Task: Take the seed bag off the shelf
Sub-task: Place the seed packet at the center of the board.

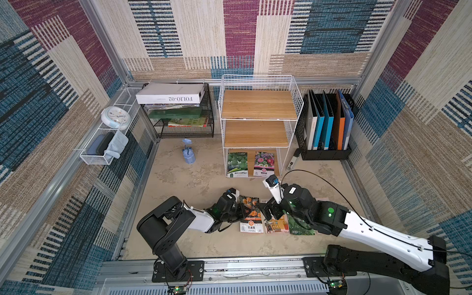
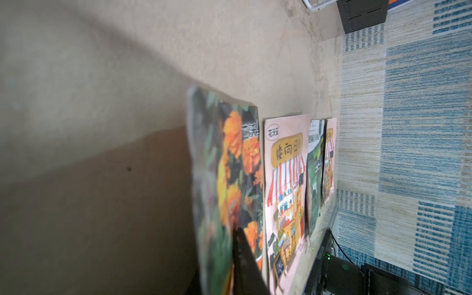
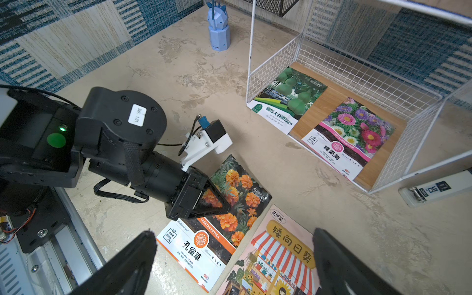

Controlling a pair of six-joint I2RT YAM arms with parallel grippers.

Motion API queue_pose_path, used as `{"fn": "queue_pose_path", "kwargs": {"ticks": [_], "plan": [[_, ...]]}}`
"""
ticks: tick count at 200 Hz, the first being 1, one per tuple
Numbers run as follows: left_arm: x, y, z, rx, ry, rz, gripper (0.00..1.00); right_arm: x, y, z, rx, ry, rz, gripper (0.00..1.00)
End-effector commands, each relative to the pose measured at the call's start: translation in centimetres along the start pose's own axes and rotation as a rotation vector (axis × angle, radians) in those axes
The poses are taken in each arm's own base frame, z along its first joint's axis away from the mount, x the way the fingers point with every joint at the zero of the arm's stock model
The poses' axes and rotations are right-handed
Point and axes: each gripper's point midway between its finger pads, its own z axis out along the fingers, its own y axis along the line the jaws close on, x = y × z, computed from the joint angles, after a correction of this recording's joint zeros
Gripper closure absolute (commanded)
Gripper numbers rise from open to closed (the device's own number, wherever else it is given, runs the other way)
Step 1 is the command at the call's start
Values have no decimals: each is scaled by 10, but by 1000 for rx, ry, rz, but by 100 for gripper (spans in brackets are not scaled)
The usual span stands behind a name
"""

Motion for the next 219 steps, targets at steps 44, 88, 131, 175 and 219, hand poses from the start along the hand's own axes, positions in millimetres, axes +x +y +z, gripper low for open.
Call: {"fn": "queue_pose_path", "kwargs": {"ticks": [44, 88, 131, 175, 219], "plan": [[14, 39, -15, -247, 72, -21, 57, -6, 0, -2, 0, -23, 1, 0], [17, 48, -29, -358, 108, 0, 52, -7, 1, -2, -4, -22, -3, 1], [16, 56, -52, -468, 107, 27, 51, -4, 0, 1, 4, -14, 2, 1], [6, 53, -79, -519, 51, 81, 49, 6, -14, 11, 99, 31, 11, 0], [-13, 26, -102, -466, -39, 156, 45, 24, -32, 35, 218, 142, -135, 5]]}}
